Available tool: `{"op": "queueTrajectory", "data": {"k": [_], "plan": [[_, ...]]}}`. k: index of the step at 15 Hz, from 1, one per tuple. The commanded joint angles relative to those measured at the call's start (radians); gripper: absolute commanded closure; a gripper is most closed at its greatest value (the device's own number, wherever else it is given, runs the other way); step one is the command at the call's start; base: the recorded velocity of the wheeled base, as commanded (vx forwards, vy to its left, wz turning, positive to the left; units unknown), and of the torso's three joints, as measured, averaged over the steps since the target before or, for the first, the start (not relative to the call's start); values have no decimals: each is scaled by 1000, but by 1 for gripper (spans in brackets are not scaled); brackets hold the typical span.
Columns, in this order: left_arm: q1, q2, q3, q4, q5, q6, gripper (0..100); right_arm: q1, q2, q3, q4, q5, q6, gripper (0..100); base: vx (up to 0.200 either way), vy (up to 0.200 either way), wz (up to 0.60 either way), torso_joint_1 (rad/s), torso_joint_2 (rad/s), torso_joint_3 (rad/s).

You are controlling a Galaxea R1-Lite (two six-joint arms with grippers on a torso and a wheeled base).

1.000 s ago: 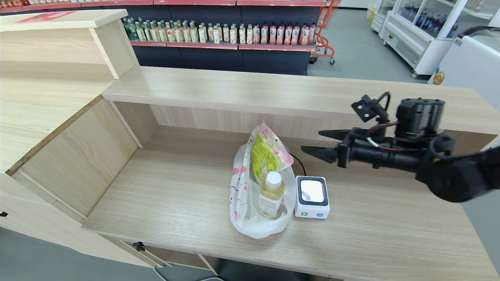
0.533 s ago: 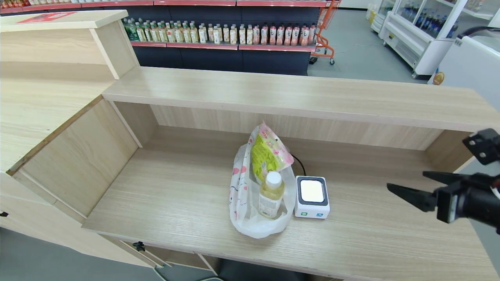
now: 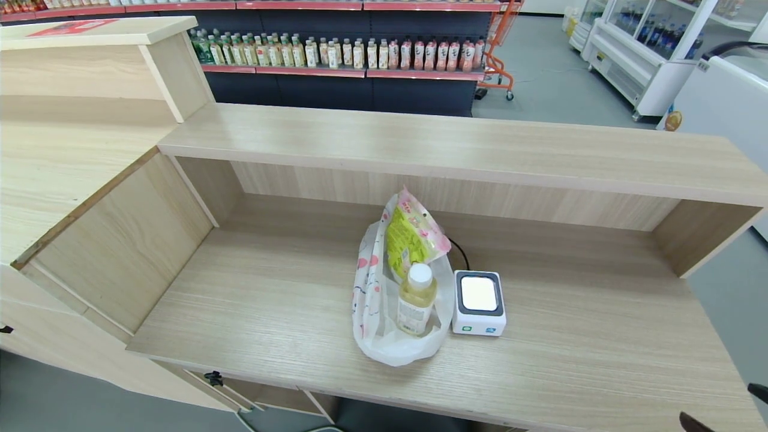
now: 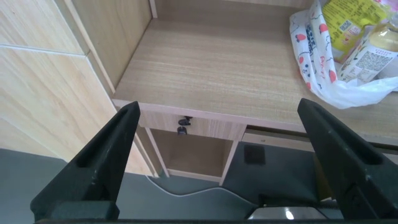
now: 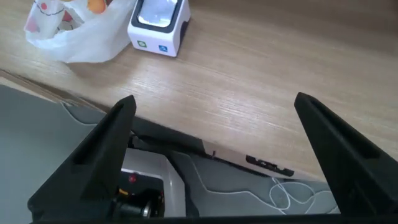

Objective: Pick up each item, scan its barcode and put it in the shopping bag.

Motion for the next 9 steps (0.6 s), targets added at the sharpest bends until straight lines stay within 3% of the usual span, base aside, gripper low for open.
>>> {"op": "queueTrajectory", "data": {"k": [1,4,9], "plan": [[0,0,0,0,0,0,0,-8,-347,39,191,-18,3,0,0,0,0,0,0,0],[0,0,0,0,0,0,0,-8,-528,39,342,-36,0,0,0,0,0,0,0,0],[-2,0,0,0,0,0,0,5,-617,36,355,-38,8,0,0,0,0,0,0,0]]}}
